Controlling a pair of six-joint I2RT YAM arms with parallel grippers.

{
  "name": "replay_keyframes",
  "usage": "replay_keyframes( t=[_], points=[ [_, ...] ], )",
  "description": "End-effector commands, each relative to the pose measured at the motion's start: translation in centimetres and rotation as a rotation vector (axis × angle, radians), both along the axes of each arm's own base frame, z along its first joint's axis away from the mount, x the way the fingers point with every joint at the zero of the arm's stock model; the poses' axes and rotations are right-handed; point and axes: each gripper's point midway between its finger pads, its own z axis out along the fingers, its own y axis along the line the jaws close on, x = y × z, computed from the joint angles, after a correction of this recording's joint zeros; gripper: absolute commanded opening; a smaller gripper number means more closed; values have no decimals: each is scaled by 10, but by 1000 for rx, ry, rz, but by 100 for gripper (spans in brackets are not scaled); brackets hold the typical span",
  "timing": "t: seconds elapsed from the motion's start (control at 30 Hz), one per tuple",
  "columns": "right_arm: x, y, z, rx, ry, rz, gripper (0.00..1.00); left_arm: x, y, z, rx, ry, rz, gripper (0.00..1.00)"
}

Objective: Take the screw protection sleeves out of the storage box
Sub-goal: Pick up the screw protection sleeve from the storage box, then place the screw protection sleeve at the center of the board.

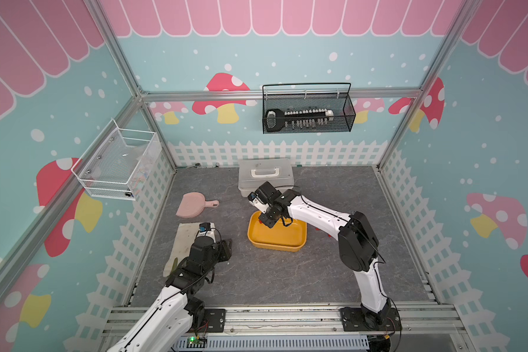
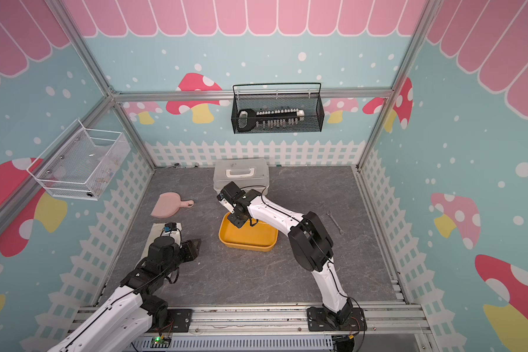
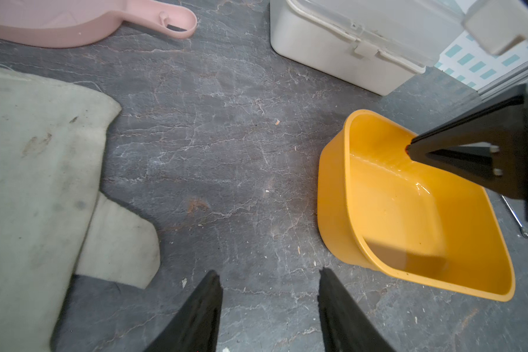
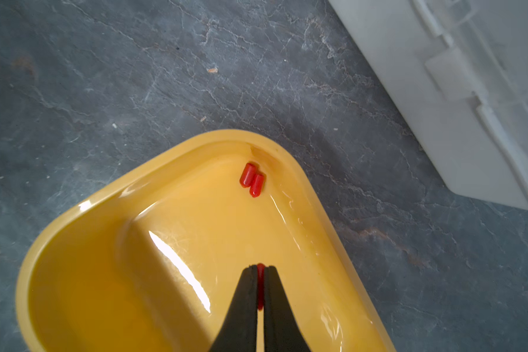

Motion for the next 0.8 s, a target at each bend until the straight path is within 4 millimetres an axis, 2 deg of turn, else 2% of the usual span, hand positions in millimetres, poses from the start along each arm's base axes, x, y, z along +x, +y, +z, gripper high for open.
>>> replay_keyframes(
  t=[0.0, 0.17, 0.2, 0.47, 0.63, 0.77],
  points=[
    [-9, -8, 24, 65, 11, -41, 10, 6, 1, 4, 17, -19, 2, 53],
    [-18, -27, 41, 124, 37, -83, 10, 24, -12, 18, -30, -52, -22, 53],
    [-20, -33, 50, 143, 31, -93, 10, 28, -18, 20, -40, -49, -36, 53],
    [-27, -88, 58, 203, 47, -203, 10, 59, -73, 33, -41, -16, -179, 53],
    [-27, -139, 49, 251, 87, -324, 10, 67, -107, 43, -28, -26, -242, 53],
    [-30, -169, 35, 252, 113, -392, 10, 70, -135, 51, -26, -31, -299, 53]
  ],
)
